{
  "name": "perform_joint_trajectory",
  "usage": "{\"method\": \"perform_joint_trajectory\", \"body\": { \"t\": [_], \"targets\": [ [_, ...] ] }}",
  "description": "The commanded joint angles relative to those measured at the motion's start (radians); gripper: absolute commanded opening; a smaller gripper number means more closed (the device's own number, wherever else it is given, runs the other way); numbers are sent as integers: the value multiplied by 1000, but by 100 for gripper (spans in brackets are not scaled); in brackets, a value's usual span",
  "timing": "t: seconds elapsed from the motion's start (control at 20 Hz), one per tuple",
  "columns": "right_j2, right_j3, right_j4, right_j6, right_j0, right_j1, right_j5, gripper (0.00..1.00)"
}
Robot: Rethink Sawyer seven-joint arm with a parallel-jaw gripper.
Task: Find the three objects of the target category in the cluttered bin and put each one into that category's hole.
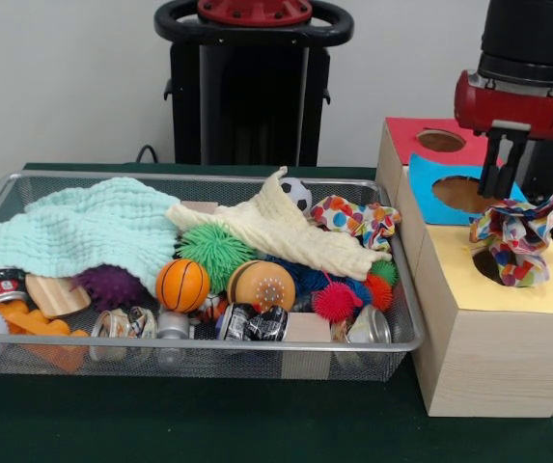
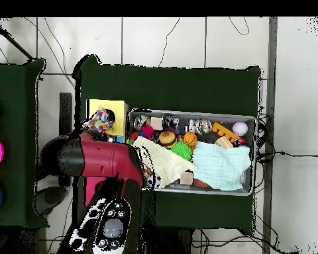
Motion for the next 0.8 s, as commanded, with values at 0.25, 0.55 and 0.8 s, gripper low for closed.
{"method": "perform_joint_trajectory", "body": {
  "t": [0.25,0.55,0.8],
  "targets": [
    [22,-61,52,258,-10,61,48,0],
    [18,-99,61,260,-14,89,37,0],
    [11,-117,62,254,-17,105,25,0]
  ]
}}
